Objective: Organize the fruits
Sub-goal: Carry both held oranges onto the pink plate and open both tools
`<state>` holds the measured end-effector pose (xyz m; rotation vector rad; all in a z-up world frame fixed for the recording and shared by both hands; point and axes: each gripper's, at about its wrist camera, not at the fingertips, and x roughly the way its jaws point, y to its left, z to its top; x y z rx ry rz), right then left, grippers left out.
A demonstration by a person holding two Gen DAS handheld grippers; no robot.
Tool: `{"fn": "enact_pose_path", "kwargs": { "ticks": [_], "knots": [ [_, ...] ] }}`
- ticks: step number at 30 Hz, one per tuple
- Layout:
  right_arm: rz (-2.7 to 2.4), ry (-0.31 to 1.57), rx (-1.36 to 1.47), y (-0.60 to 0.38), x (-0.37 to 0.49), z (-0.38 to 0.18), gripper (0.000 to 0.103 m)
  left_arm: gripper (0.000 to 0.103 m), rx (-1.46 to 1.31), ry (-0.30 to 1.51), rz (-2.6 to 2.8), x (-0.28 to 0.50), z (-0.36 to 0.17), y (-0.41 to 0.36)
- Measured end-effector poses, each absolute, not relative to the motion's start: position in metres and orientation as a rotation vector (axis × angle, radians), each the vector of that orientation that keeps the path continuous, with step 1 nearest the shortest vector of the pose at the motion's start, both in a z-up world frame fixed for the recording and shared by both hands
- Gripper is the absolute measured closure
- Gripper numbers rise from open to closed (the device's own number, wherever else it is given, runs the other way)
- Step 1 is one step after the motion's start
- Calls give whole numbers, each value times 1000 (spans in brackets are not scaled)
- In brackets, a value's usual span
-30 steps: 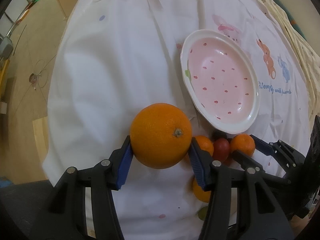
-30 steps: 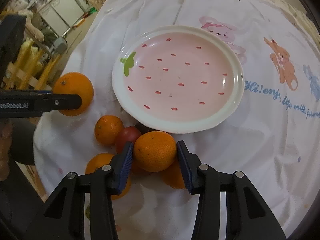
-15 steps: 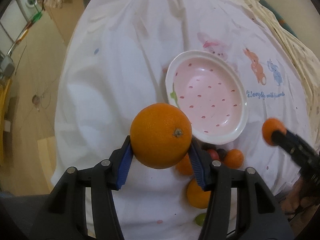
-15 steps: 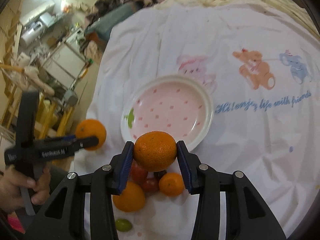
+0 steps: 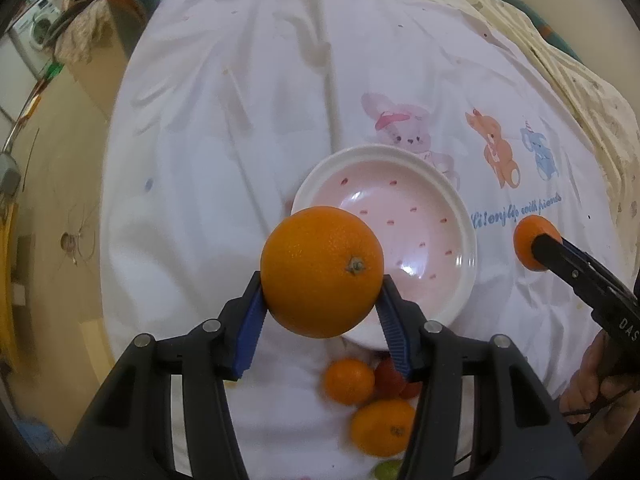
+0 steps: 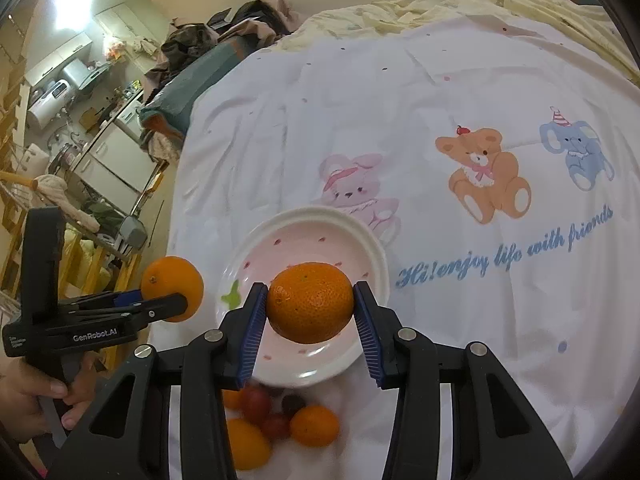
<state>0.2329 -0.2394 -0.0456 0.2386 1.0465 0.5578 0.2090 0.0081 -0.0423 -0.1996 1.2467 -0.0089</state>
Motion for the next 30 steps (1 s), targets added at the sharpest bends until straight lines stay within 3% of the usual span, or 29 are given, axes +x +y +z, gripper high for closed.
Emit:
{"fn": "enact_pose_path", "kwargs": {
  "ticks": [10, 30],
  "knots": [
    [534, 1101, 283, -240, 283, -73, 57, 53, -213, 1283, -41, 247, -60, 1],
    [587, 1389, 468, -196, 337, -148, 56, 53, -199, 1381, -108, 275, -106, -28]
  ]
}}
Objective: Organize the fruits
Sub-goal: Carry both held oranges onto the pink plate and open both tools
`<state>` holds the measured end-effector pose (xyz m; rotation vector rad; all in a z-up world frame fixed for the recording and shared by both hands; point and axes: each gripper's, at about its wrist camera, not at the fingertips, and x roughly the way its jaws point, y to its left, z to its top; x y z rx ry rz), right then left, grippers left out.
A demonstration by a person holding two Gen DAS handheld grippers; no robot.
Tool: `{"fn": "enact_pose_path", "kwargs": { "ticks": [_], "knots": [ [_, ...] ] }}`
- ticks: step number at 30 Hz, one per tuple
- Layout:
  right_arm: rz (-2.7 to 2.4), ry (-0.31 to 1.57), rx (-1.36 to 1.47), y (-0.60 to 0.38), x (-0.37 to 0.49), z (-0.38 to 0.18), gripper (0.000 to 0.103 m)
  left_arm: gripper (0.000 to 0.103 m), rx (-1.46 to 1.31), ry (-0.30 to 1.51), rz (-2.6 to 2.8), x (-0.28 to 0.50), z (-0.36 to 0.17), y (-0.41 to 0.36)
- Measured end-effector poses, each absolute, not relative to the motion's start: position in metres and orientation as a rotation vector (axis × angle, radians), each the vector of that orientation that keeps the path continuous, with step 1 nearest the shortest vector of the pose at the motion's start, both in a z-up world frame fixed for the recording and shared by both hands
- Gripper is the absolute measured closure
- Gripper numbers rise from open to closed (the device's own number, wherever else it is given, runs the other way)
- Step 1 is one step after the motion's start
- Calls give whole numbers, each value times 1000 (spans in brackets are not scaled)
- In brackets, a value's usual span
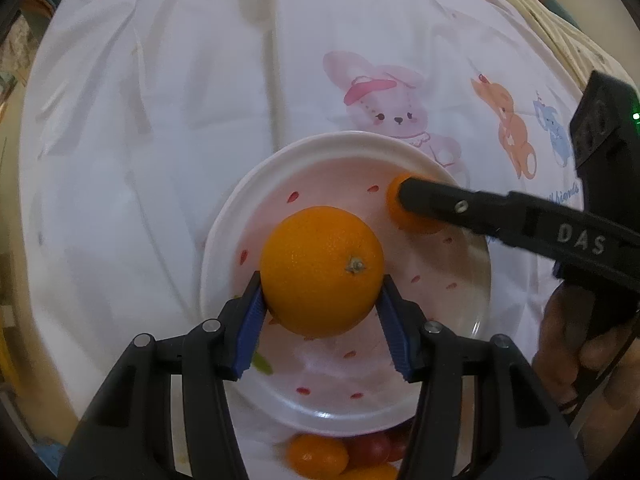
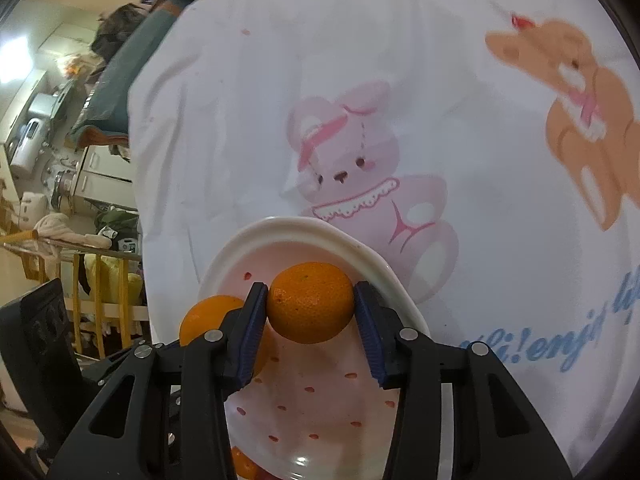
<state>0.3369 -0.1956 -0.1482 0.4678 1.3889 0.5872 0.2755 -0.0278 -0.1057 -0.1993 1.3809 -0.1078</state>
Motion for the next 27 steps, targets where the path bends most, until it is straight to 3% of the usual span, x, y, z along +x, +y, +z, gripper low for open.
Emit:
{"fn": "enact_pose_path", "kwargs": {
  "ticks": [9, 12, 14, 16, 18, 27],
  "knots": [
    [587, 1392, 500, -194, 338, -153, 55, 50, -215, 1401, -131, 282, -114, -36],
    [592, 1385, 516, -194, 338, -151, 47, 49, -207, 1402, -135, 282, -115, -35],
    [589, 1380, 522, -193, 338, -148, 41, 45, -196, 1396, -126, 282, -114, -36],
    [593, 1367, 502, -193, 337, -145, 41, 33, -171, 1373, -107, 282, -110, -35],
    [594, 1370, 504, -194, 337, -144, 41, 29, -174, 1357, -102, 281, -107, -32],
    [572, 1348, 528, -205, 332, -136, 41, 28, -192, 1341, -85, 276, -100, -25]
  ]
}}
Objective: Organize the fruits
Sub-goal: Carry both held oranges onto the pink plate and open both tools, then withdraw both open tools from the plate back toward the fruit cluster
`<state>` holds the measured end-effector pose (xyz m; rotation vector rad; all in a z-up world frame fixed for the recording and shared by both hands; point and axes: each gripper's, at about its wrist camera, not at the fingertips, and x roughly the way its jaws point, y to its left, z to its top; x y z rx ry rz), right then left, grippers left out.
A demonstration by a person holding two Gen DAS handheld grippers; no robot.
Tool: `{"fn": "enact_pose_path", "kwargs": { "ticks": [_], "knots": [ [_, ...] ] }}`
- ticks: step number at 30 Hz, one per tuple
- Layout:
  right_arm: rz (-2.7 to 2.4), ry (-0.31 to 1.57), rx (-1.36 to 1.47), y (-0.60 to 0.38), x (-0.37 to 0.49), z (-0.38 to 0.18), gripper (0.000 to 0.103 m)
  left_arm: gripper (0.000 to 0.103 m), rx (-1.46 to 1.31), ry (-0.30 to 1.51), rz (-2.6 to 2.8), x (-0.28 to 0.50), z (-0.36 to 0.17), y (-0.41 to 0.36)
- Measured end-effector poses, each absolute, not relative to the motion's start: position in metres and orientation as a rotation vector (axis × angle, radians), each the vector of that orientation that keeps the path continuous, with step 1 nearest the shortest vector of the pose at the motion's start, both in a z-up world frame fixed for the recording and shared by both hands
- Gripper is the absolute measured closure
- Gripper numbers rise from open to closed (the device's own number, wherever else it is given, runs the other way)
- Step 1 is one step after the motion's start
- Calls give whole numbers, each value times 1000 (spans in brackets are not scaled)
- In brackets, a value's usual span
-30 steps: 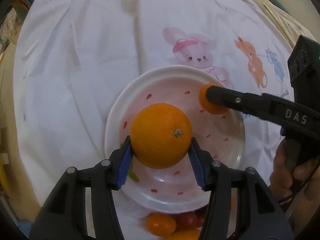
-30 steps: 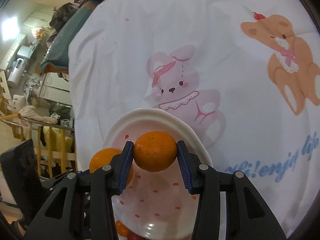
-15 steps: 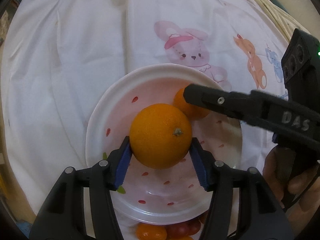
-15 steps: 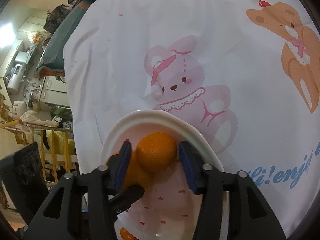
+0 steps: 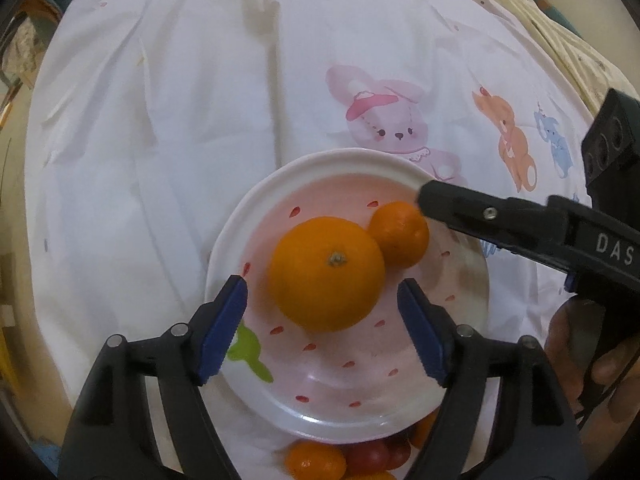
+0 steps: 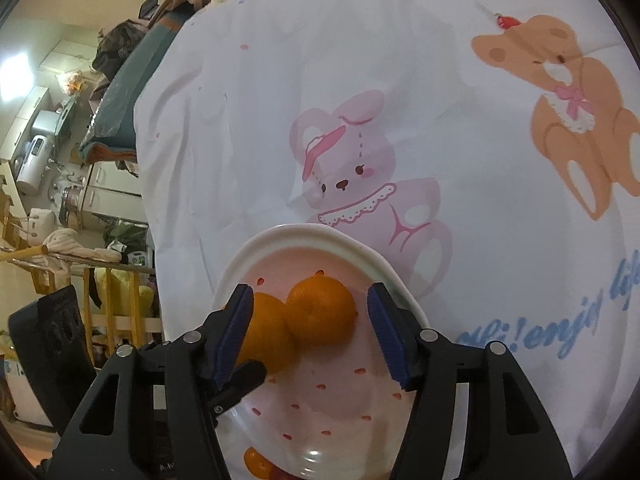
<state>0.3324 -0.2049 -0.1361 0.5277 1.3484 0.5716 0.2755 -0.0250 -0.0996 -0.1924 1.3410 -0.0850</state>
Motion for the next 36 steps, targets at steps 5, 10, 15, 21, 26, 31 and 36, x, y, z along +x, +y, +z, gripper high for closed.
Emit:
{"fn": "enact_pose_path", "kwargs": {
  "ticks": [5, 10, 15, 21, 26, 31, 36],
  "knots": [
    [554, 1315, 531, -218, 324, -121, 41, 28, -209, 1319, -64, 266, -90, -17],
    [540, 1286, 506, -226, 307, -104, 40, 28, -202, 1251, -29, 252, -70, -9],
    [525, 1262, 479, -237, 280, -92, 37, 28, -192, 1196, -13, 235, -50, -3],
    [503, 1248, 447, -247, 244, -81, 37, 28, -203, 1162, 17, 203, -36, 8],
    [486, 1244, 447, -258, 212, -78, 37, 28, -213, 1162, 22, 176, -34, 12],
    [455, 1253, 464, -265, 186, -79, 37, 28, -245, 1178, 31, 150, -37, 20],
    [438, 1267, 478, -265, 167, -83, 37, 28, -273, 1184, 43, 137, -42, 25]
  ]
}}
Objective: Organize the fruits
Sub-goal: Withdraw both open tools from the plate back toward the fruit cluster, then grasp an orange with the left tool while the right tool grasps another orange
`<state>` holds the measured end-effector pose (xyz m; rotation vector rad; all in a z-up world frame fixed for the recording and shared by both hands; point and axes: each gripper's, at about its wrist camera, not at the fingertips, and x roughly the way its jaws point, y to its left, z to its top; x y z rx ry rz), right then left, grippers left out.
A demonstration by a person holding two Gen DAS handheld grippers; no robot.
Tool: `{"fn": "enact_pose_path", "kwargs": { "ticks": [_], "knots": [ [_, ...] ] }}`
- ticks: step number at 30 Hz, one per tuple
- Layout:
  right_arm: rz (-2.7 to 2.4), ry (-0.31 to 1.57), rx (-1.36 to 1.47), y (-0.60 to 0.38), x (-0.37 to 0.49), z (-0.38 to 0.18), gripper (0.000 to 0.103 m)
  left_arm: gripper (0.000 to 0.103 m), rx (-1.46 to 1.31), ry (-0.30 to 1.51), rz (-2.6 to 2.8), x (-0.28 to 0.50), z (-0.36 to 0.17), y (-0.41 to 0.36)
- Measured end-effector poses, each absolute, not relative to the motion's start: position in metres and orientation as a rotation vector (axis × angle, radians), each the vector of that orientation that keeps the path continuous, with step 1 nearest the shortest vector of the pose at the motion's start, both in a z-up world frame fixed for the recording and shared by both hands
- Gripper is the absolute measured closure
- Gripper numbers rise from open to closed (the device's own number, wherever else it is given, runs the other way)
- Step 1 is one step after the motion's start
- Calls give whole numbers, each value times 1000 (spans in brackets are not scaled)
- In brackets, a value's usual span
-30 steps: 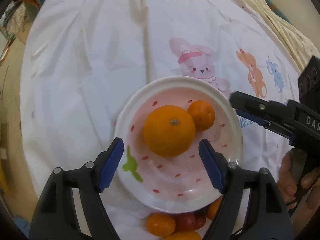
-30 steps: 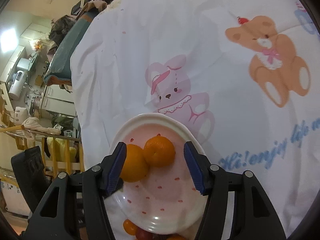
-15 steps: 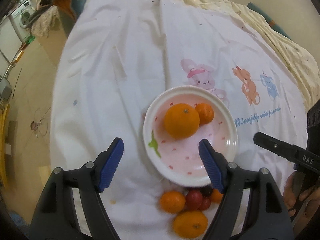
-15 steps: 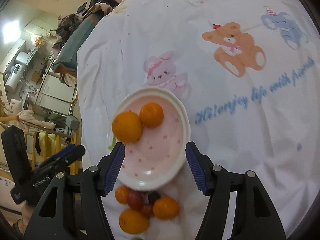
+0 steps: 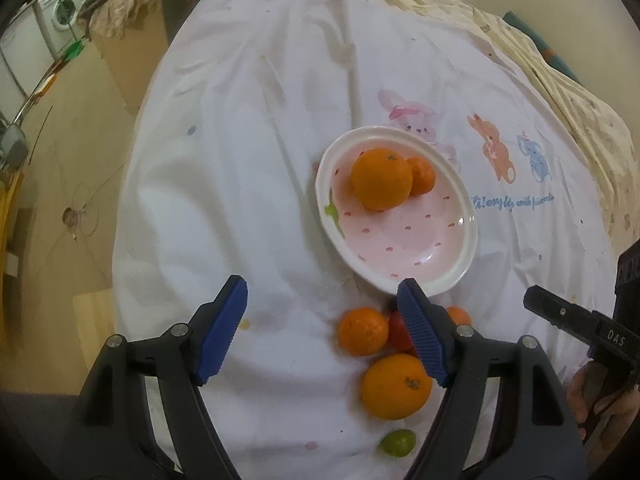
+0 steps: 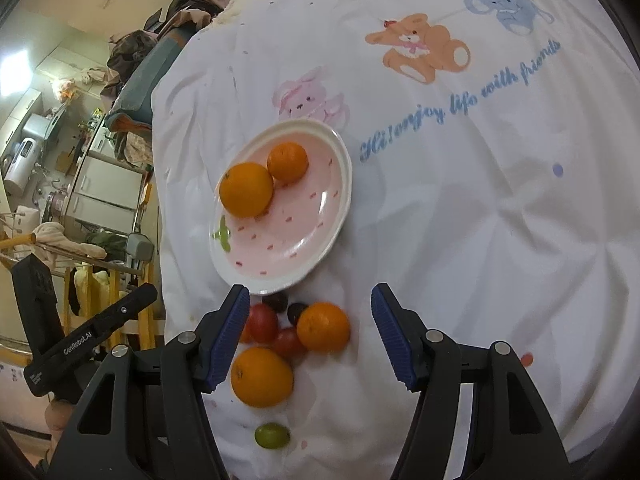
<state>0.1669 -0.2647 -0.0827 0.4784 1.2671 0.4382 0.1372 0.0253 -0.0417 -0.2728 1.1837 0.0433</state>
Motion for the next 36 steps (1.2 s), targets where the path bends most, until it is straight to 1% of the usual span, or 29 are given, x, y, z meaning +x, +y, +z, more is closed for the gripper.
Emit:
{"fn": "enact_pose_path", "kwargs": {
  "ticks": [5, 11, 15, 23, 26, 28, 36],
  "knots": [
    [410, 1297, 497, -261, 158, -93, 37, 29, -304, 1229, 53, 133, -58, 25],
    [403, 1321, 478, -255, 158, -100, 37, 30, -329, 1333, 36, 136, -89, 14],
    [396, 1329, 484, -255, 159, -104, 37, 47, -372, 1397, 6, 137, -106, 6],
    [397, 1345, 481, -254, 161, -106, 37, 47, -379, 1466, -30, 140, -125, -13],
    [401, 1344, 480, -253, 161, -106, 37, 53, -381, 1477, -51, 144, -131, -17],
    [400, 1342, 478, -254, 162, -106, 37, 66, -412, 1481, -85, 147, -133, -16],
    [390, 1361, 467, -252, 162, -111, 37, 68, -351, 1475, -73, 145, -122, -15]
  ]
}}
